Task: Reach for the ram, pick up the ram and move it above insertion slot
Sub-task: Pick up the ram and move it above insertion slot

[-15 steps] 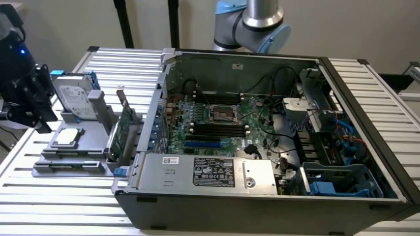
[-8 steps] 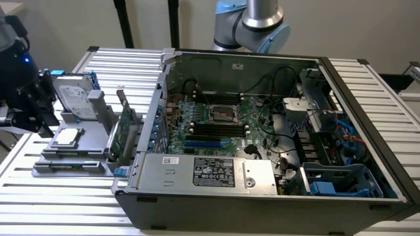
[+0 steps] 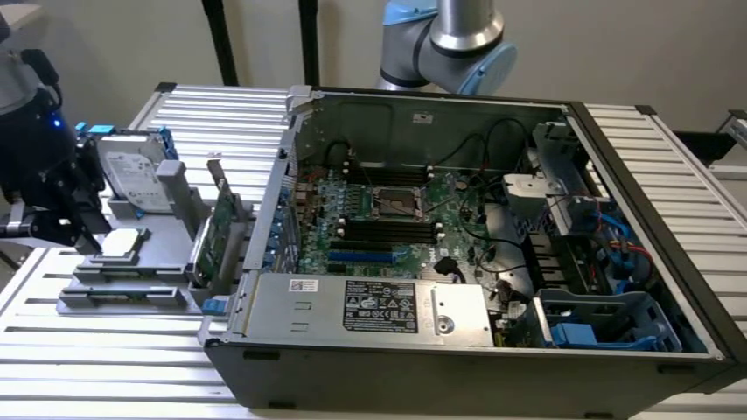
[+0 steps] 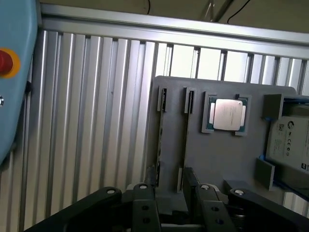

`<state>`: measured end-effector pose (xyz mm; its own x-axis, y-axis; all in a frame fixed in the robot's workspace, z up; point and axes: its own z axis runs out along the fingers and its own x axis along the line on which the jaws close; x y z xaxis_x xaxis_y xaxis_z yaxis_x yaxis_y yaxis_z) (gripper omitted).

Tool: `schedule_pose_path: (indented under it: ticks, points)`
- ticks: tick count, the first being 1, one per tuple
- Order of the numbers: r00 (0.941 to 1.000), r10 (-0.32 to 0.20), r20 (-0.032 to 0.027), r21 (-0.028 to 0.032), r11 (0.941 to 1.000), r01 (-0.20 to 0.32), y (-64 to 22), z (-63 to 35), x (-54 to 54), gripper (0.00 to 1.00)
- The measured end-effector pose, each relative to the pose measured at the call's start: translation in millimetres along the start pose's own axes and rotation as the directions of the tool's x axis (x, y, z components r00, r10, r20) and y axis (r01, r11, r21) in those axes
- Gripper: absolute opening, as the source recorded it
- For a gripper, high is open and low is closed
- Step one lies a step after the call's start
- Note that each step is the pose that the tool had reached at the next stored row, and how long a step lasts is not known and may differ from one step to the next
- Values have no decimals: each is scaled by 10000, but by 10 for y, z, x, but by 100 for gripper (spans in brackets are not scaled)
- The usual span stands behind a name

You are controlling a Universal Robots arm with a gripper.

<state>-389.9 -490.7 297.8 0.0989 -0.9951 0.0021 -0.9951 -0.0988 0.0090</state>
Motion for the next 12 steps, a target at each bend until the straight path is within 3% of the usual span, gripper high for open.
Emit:
schedule_pose_path:
  ticks: [12]
  points:
    - [9984,561,6,0,9984,-561,-2,219,2,36]
